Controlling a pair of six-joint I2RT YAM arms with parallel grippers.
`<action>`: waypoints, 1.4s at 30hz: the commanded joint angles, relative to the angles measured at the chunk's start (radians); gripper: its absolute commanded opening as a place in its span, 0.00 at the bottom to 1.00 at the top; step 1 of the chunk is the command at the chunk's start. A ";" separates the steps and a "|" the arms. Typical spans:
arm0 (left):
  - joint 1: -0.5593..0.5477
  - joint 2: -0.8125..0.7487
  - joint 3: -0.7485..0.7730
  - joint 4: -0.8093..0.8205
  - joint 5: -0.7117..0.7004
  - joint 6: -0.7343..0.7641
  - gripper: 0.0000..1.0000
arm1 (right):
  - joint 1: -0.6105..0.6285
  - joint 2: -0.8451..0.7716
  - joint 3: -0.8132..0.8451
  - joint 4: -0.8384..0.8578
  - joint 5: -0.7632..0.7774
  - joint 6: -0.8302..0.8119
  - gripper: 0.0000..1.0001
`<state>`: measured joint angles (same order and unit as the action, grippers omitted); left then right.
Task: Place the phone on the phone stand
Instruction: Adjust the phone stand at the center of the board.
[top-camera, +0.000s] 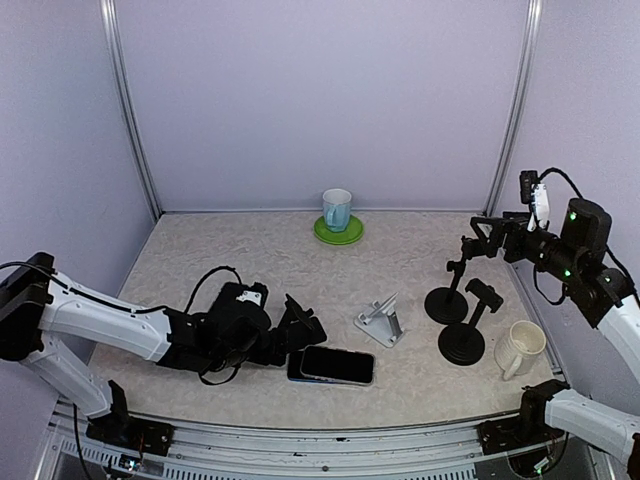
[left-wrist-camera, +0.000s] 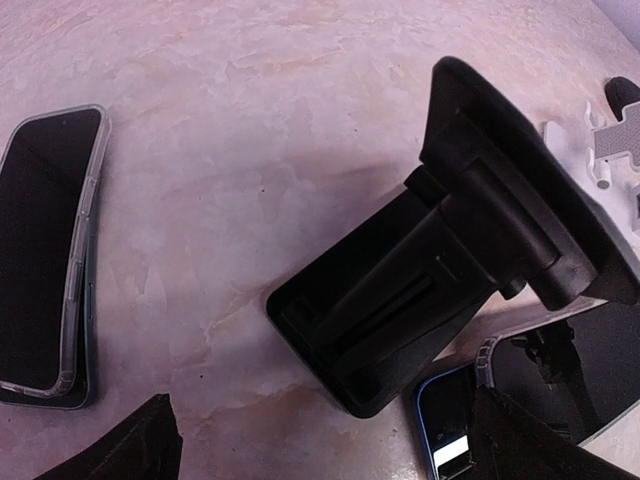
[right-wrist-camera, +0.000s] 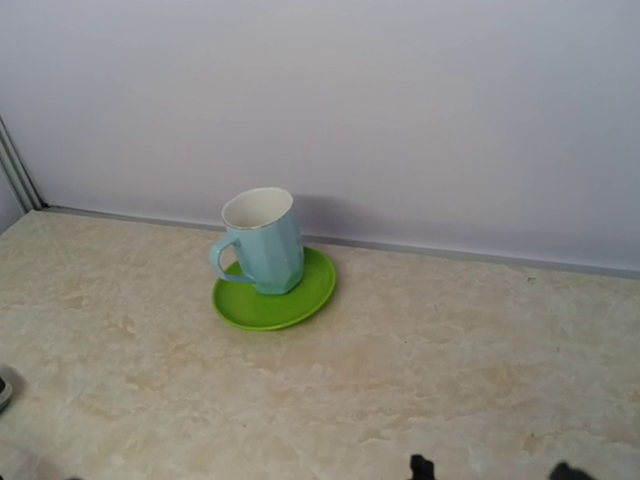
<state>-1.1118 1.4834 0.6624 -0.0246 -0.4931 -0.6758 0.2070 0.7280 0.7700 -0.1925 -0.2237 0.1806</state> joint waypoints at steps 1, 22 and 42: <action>0.021 0.029 0.022 0.024 -0.005 0.022 0.99 | -0.011 0.000 0.008 0.004 -0.008 -0.001 1.00; 0.128 0.029 0.019 0.053 0.000 0.084 0.99 | -0.012 -0.002 -0.005 0.013 -0.014 0.002 1.00; 0.247 0.102 0.125 0.089 0.020 0.187 0.99 | -0.012 -0.015 -0.017 0.009 -0.016 0.004 1.00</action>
<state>-0.8787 1.5593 0.7303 0.0517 -0.4786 -0.5308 0.2070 0.7269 0.7616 -0.1905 -0.2317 0.1810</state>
